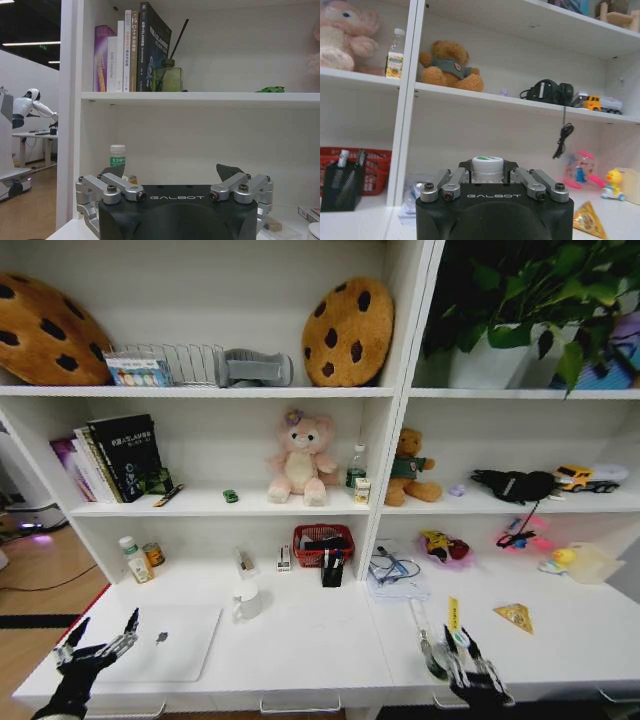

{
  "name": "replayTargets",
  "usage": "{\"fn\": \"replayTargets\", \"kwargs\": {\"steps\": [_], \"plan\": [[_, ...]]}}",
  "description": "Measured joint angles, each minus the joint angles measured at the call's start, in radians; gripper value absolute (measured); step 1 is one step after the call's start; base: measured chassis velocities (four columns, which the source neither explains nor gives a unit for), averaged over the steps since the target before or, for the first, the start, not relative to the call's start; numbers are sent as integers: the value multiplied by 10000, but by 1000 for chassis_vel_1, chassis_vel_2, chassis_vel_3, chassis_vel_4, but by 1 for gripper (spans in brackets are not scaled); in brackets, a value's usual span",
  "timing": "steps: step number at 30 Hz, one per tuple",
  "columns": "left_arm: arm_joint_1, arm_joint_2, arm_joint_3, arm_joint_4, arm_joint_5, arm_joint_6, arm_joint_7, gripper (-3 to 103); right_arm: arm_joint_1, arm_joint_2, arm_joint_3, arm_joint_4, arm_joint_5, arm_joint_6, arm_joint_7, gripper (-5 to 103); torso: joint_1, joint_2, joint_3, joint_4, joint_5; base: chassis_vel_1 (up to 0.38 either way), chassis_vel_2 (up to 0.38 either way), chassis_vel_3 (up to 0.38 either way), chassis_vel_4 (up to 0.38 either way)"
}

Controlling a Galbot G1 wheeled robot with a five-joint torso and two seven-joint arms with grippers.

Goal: Organize the objects on the table.

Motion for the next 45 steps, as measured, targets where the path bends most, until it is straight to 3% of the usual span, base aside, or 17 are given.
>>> {"fn": "replayTargets", "kwargs": {"steps": [6,12,17,27,33,43,45], "plan": [[0,0,0,0,0,0,0,100,846,656,-2,-2487,-265,597,569,30,0,-1,0,0,7,0,0,0,0],[0,0,0,1,0,0,-1,100,1991,831,-19,-4664,-232,928,543,30,0,-1,2,2,3,0,0,0,0],[0,0,1,0,0,0,-1,100,3499,533,-39,-7196,-8,1246,162,30,1,-1,2,2,4,0,0,0,0],[0,0,0,1,0,0,0,100,5635,202,-298,-10466,136,1628,-623,30,1,-2,2,-1,4,0,0,0,0],[0,0,0,0,0,0,-1,100,8002,-71,-606,-13265,115,1813,-1323,30,3,-3,3,4,5,0,0,0,0],[0,0,0,0,0,0,-1,100,9368,-280,-821,-14968,45,1679,-2049,27,3,-3,3,2,4,0,0,0,0],[0,0,0,0,0,0,0,100,9472,-281,-814,-15110,12,1665,-2083,35,3,-3,3,2,3,0,0,0,0]]}}
